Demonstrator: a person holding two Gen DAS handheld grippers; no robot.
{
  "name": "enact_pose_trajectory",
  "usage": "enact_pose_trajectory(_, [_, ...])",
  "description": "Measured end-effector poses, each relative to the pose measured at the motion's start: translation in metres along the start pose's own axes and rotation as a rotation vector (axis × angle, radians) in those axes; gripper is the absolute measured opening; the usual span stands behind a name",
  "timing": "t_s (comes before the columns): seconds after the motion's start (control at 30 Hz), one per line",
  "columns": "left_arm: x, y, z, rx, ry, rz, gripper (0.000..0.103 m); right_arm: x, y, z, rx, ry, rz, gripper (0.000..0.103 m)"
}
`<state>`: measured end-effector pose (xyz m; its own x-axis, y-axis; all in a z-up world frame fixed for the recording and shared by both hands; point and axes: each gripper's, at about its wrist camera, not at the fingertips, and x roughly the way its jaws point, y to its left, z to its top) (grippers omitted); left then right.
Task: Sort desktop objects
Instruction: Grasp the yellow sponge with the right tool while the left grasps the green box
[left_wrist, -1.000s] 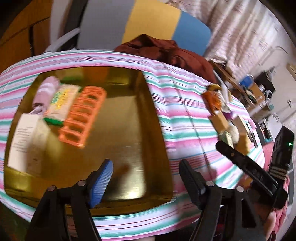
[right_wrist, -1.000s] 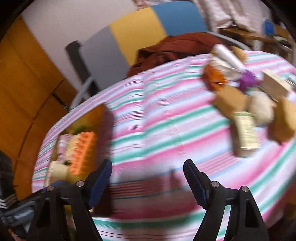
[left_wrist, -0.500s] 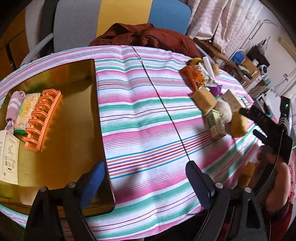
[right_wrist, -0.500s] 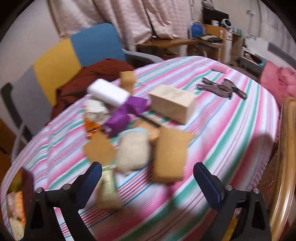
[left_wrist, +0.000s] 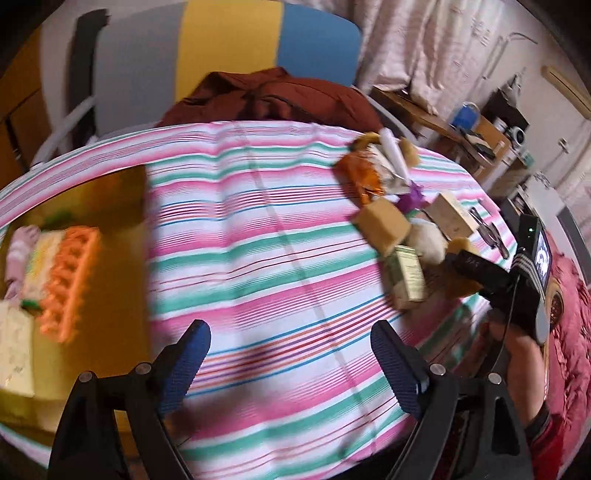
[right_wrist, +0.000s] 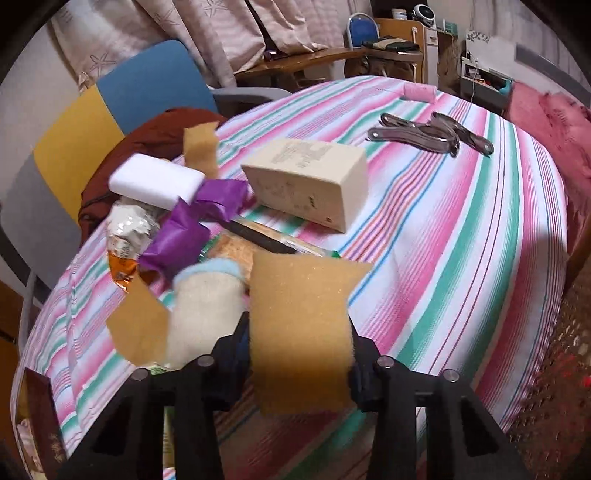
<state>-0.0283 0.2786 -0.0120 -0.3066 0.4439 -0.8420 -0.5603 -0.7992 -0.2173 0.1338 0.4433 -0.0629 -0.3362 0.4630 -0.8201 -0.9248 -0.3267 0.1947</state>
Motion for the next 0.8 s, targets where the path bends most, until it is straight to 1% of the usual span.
enact_pose_trajectory(0.07, [0.015, -0.018, 0.008, 0.041, 0.023, -0.041, 0.090, -0.001, 0.004, -0.005, -0.039, -0.014, 0.002, 0.044])
enact_pose_trajectory(0.13, [0.030, -0.037, 0.016, 0.079, 0.034, -0.058, 0.090, -0.001, 0.007, -0.010, -0.082, -0.027, -0.018, 0.043])
enact_pose_trajectory(0.17, [0.038, -0.047, 0.020, 0.101, 0.039, -0.087, 0.090, -0.001, 0.008, -0.011, -0.095, -0.031, -0.025, 0.043])
enact_pose_trajectory(0.2, [0.048, -0.056, 0.023, 0.120, 0.061, -0.109, 0.090, -0.002, 0.009, -0.013, -0.107, -0.037, -0.037, 0.043])
enact_pose_trajectory(0.33, [0.077, -0.086, 0.032, 0.185, 0.110, -0.165, 0.090, -0.003, 0.009, -0.015, -0.128, -0.039, -0.053, 0.043])
enact_pose_trajectory(0.37, [0.085, -0.090, 0.035, 0.177, 0.125, -0.175, 0.089, -0.003, 0.009, -0.014, -0.128, -0.038, -0.053, 0.043])
enact_pose_trajectory(0.47, [0.098, -0.088, 0.042, 0.149, 0.138, -0.204, 0.090, -0.002, 0.007, -0.012, -0.120, -0.032, -0.057, 0.043])
enact_pose_trajectory(0.53, [0.105, -0.084, 0.045, 0.126, 0.156, -0.254, 0.089, -0.001, 0.006, -0.011, -0.117, -0.029, -0.065, 0.043])
enact_pose_trajectory(0.57, [0.107, -0.083, 0.045, 0.125, 0.158, -0.259, 0.090, 0.000, 0.006, -0.010, -0.117, -0.028, -0.068, 0.043])
enact_pose_trajectory(0.67, [0.113, -0.081, 0.047, 0.132, 0.161, -0.190, 0.089, -0.001, 0.006, -0.009, -0.120, -0.030, -0.089, 0.043])
enact_pose_trajectory(0.7, [0.113, -0.080, 0.046, 0.133, 0.166, -0.178, 0.089, -0.002, 0.005, -0.008, -0.123, -0.039, -0.106, 0.043])
enact_pose_trajectory(0.73, [0.115, -0.079, 0.047, 0.128, 0.172, -0.174, 0.089, -0.004, 0.004, -0.008, -0.124, -0.054, -0.125, 0.043])
enact_pose_trajectory(0.8, [0.119, -0.080, 0.044, 0.125, 0.187, -0.185, 0.089, -0.003, 0.004, -0.008, -0.130, -0.054, -0.153, 0.043])
